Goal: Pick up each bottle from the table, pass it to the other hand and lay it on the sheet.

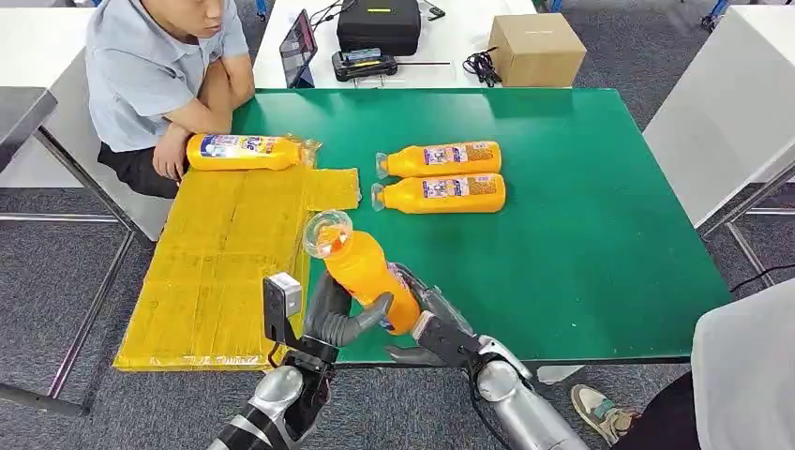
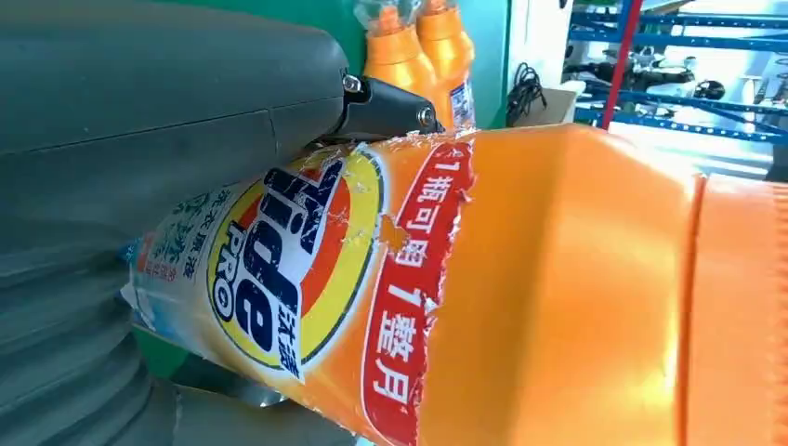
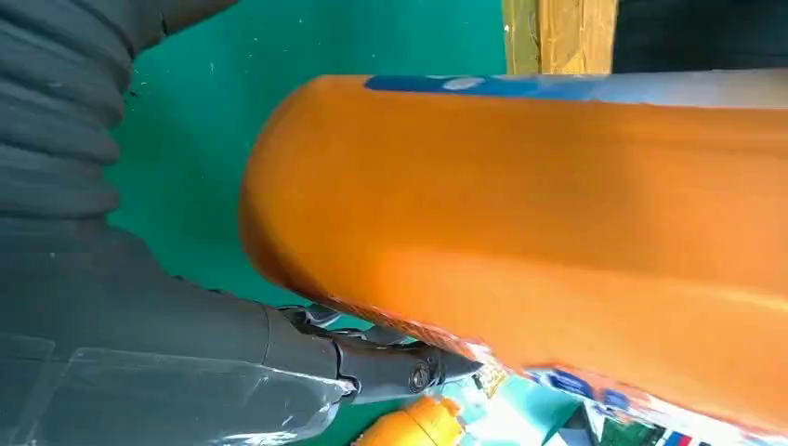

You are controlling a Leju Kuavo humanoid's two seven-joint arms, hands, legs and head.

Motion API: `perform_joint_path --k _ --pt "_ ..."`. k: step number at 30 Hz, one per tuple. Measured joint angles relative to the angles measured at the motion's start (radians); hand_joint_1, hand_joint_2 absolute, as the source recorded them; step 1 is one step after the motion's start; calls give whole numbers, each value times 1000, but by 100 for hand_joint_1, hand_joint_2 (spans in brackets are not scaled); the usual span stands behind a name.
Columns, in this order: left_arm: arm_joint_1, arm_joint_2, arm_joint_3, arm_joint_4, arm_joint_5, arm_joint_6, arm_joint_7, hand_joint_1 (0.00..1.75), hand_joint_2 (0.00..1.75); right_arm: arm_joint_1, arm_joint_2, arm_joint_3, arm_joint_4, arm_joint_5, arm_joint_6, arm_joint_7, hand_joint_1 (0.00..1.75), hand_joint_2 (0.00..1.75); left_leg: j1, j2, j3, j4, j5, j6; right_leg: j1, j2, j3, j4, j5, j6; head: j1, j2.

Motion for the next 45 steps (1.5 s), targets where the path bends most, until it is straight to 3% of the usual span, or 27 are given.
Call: perform_joint_path --k 19,23,27,39,45 --pt "2 27 -4 -58 -181 114 -13 175 175 27 0 -8 -30 15 -13 4 0 175 0 0 0 0 0 0 0 0 0 0 0 0 0 0" --pt "-32 54 -25 -58 -517 270 53 175 175 32 0 -18 -32 19 -13 2 0 175 0 -1 0 0 0 0 0 -1 0 0 0 0 0 0" --pt "-57 81 -20 -57 -795 246 130 175 175 43 5 -45 -35 38 6 -5 0 175 0 0 0 0 0 0 0 0 0 0 0 0 0 0" --pt "-132 165 34 -10 -1302 341 328 175 175 53 19 -77 -52 48 39 -14 0 175 0 -1 0 0 1 0 0 -1 0 0 0 0 0 0" --pt "-167 186 73 65 -1384 333 360 175 175 52 28 -84 -52 48 49 -18 0 175 0 -1 0 0 1 0 0 -1 0 1 0 0 0 0"
